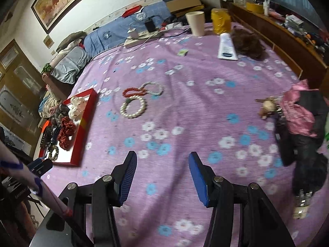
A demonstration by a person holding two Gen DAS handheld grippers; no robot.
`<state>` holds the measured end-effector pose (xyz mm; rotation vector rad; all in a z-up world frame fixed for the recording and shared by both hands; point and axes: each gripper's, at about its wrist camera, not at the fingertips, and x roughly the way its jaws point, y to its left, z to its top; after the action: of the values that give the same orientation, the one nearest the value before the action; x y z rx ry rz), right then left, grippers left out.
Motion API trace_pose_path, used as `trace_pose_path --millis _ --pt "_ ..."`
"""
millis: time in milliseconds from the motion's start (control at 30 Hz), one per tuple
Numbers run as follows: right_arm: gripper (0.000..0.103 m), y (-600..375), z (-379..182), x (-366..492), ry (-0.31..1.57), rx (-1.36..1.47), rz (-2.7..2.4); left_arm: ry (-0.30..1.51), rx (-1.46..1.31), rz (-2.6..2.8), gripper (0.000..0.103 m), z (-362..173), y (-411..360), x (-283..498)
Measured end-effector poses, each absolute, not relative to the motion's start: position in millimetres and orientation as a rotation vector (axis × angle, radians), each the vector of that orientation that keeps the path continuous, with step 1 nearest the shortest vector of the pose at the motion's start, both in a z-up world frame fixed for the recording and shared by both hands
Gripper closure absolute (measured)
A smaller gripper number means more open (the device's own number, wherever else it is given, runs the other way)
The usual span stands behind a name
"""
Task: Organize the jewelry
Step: 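Move both tools to the pearl bracelets on the bedspread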
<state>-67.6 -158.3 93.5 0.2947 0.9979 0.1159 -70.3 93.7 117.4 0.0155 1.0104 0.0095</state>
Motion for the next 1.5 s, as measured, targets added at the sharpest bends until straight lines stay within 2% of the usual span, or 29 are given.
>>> trace_pose_path --millis 433,933,1267,1333,1500 --pt "0.045 -180 68 -49 1.052 0.257 0.097 1.083 0.041 0.016 0.050 95 79 -45" --pt "0.046 -146 50 58 1.097 0.186 0.130 1.121 -0.018 -0.002 0.050 58 101 43" --pt "0.061 -102 39 132 1.092 0.118 0.218 1.132 -0.050 -0.022 0.050 50 116 61" --pt "0.069 -98 34 139 1.099 0.094 0.209 1.133 -0.057 -0.029 0.050 50 116 63" --pt "0.070 -94 20 153 1.120 0.032 0.167 1.128 -0.084 -0.071 0.050 50 114 74"
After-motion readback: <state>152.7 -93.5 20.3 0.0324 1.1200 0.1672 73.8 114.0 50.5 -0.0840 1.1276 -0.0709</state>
